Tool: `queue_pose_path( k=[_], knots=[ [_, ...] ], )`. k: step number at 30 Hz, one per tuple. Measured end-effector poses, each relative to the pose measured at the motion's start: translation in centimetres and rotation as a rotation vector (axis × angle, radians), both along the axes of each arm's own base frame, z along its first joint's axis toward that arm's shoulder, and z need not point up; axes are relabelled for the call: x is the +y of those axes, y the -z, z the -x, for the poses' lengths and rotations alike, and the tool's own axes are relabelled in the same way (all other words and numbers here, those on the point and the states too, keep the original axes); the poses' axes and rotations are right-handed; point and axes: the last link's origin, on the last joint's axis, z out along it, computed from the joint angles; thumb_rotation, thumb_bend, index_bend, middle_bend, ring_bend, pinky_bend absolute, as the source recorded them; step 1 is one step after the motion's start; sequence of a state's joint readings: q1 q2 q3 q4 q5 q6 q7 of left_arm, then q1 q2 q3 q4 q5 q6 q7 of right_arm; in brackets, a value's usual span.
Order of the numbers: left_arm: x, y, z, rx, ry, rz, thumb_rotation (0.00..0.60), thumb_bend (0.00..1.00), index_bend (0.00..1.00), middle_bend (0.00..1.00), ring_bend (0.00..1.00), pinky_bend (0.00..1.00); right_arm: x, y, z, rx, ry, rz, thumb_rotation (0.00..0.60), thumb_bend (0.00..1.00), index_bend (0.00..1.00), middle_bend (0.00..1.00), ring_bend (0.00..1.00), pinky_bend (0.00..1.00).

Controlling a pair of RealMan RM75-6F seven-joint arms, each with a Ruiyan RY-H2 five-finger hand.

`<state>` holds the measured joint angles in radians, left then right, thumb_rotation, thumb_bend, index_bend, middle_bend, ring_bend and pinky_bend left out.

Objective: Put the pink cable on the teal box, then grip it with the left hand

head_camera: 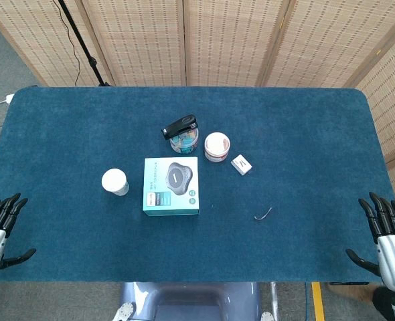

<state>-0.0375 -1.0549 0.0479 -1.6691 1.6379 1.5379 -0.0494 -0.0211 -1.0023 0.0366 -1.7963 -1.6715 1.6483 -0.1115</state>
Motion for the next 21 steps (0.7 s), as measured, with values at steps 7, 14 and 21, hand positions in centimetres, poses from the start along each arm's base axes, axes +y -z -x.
queue_pose_path(
  k=[7,14,21],
  knots=[
    [0.0,0.0,0.0,-0.002,0.002,0.005,0.6,0.0,0.0,0.0,0.0,0.0,0.0,0.1,-0.1,-0.003,-0.016,-0.015,0.6,0.0,0.03,0.0,0.0,0.0],
    [0.2,0.0,-0.1,-0.003,0.012,0.02,0.6,0.0,0.0,0.0,0.0,0.0,-0.6,1.2,0.1,-0.003,-0.031,-0.089,0.6,0.0,0.03,0.0,0.0,0.0],
    [0.2,-0.5,-0.1,-0.026,0.001,0.004,0.6,0.0,0.0,0.0,0.0,0.0,-2.1,3.6,0.6,0.021,-0.049,-0.212,0.6,0.0,0.08,0.0,0.0,0.0]
  ],
)
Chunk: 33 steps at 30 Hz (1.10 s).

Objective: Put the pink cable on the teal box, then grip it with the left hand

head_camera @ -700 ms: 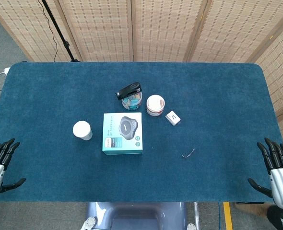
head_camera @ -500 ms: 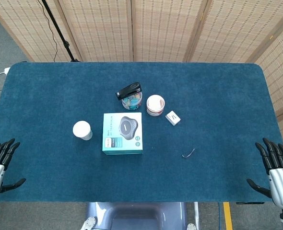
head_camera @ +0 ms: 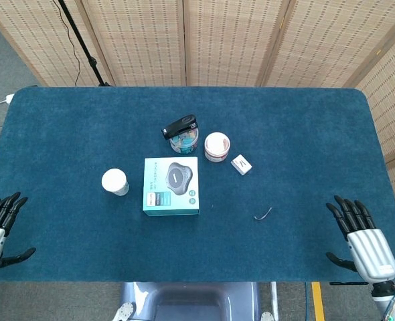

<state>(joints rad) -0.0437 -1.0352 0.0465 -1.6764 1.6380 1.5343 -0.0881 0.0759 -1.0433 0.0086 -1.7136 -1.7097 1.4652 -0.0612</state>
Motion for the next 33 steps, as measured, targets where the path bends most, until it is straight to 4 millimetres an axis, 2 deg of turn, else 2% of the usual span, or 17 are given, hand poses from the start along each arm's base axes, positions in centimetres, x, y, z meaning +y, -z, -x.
queue_pose_path(
  k=[5,7,11,13,24,33],
  knots=[
    [0.0,0.0,-0.1,-0.005,0.001,0.004,0.6,0.0,0.0,0.0,0.0,0.0,-2.2,2.1,0.1,0.004,-0.024,-0.098,0.6,0.01,0.17,0.0,0.0,0.0],
    [0.1,0.1,-0.1,-0.004,-0.001,0.008,0.6,0.0,0.0,0.0,0.0,0.0,-3.1,2.7,-0.1,0.002,-0.031,-0.124,0.6,0.06,0.2,0.0,0.0,0.0],
    [0.2,0.2,0.0,-0.005,-0.01,0.012,0.6,0.0,0.0,0.0,0.0,0.0,-4.9,4.1,-0.7,0.009,-0.051,-0.162,0.6,0.22,0.25,0.0,0.0,0.0],
    [0.2,0.1,0.0,-0.007,-0.011,0.01,0.6,0.0,0.0,0.0,0.0,0.0,-5.7,4.9,-1.1,0.022,-0.061,-0.18,0.6,0.26,0.26,0.0,0.0,0.0],
    [0.2,0.1,0.0,-0.01,-0.015,0.013,0.6,0.0,0.0,0.0,0.0,0.0,-8.9,8.7,-2.2,0.088,-0.092,-0.225,0.6,0.27,0.29,0.0,0.0,0.0],
    [0.3,0.1,0.1,-0.012,-0.022,0.016,0.6,0.0,0.0,0.0,0.0,0.0,-10.4,10.9,-2.4,0.124,-0.104,-0.264,0.6,0.27,0.31,0.0,0.0,0.0]
  ],
)
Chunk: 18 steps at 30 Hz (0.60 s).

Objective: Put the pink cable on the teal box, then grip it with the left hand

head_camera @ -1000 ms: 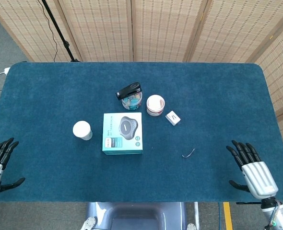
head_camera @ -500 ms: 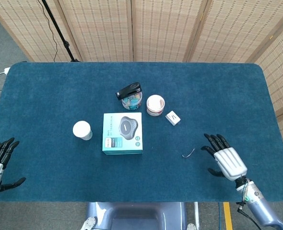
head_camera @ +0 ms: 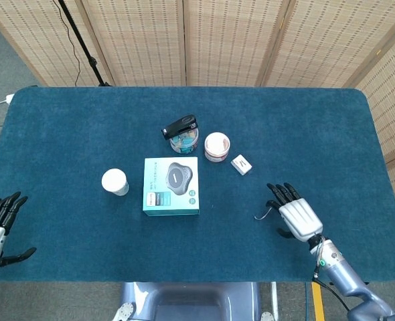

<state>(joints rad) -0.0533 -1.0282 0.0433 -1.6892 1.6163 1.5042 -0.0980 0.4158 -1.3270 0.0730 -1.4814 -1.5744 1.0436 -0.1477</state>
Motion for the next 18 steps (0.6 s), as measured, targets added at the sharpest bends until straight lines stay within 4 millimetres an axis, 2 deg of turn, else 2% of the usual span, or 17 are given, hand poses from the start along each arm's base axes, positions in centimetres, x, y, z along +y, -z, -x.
queue_pose_path(
  k=[10,18],
  knots=[
    [0.2,0.0,0.1,-0.001,-0.007,0.006,0.6,0.0,0.0,0.0,0.0,0.0,-2.0,2.1,0.5,0.091,-0.033,-0.009,0.6,0.29,0.36,0.0,0.0,0.0],
    [0.2,0.0,0.1,-0.002,-0.009,0.007,0.6,0.0,0.0,0.0,0.0,0.0,-2.7,2.6,0.8,0.133,-0.052,0.002,0.6,0.33,0.4,0.0,0.0,0.0]
  ],
)
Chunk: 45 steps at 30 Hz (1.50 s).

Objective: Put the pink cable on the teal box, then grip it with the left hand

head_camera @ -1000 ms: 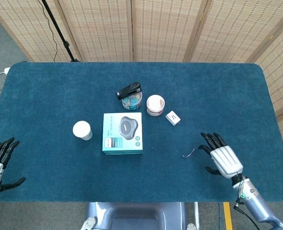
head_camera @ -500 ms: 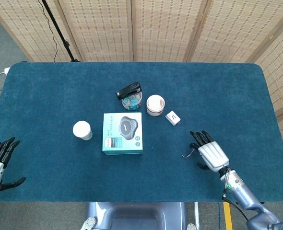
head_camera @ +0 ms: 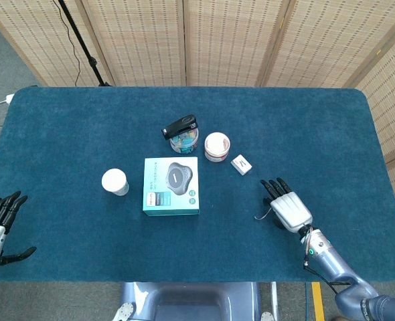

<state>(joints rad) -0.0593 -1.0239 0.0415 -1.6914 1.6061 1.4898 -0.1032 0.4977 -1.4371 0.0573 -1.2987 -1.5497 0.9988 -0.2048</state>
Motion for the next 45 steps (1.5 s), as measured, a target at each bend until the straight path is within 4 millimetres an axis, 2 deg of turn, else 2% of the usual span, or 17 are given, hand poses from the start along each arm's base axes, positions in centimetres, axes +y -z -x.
queue_pose_path(
  k=[13,20,28,37,45],
  knots=[
    [0.0,0.1,0.0,0.0,0.001,0.007,0.6,0.0,0.0,0.0,0.0,0.0,-0.5,0.1,0.1,0.003,0.014,0.001,0.6,0.37,0.46,0.0,0.0,0.0],
    [-0.1,0.1,0.0,-0.003,0.0,0.007,0.6,0.0,0.0,0.0,0.0,0.0,-0.7,0.6,0.1,0.0,0.025,-0.007,0.6,0.45,0.49,0.0,0.0,0.0],
    [-0.1,0.1,0.0,-0.003,0.0,0.009,0.6,0.0,0.0,0.0,0.0,0.0,-0.9,0.8,0.0,0.001,0.029,-0.007,0.6,0.45,0.5,0.0,0.0,0.0],
    [-0.1,0.0,0.0,-0.007,-0.001,0.007,0.6,0.0,0.0,0.0,0.0,0.0,-0.9,1.2,0.1,-0.004,0.037,-0.008,0.6,0.45,0.58,0.0,0.0,0.0],
    [-0.1,0.0,0.0,-0.008,0.0,0.007,0.6,0.0,0.0,0.0,0.0,0.0,-1.1,0.6,-0.2,-0.025,0.022,0.021,0.6,0.45,0.6,0.0,0.0,0.0]
  ],
)
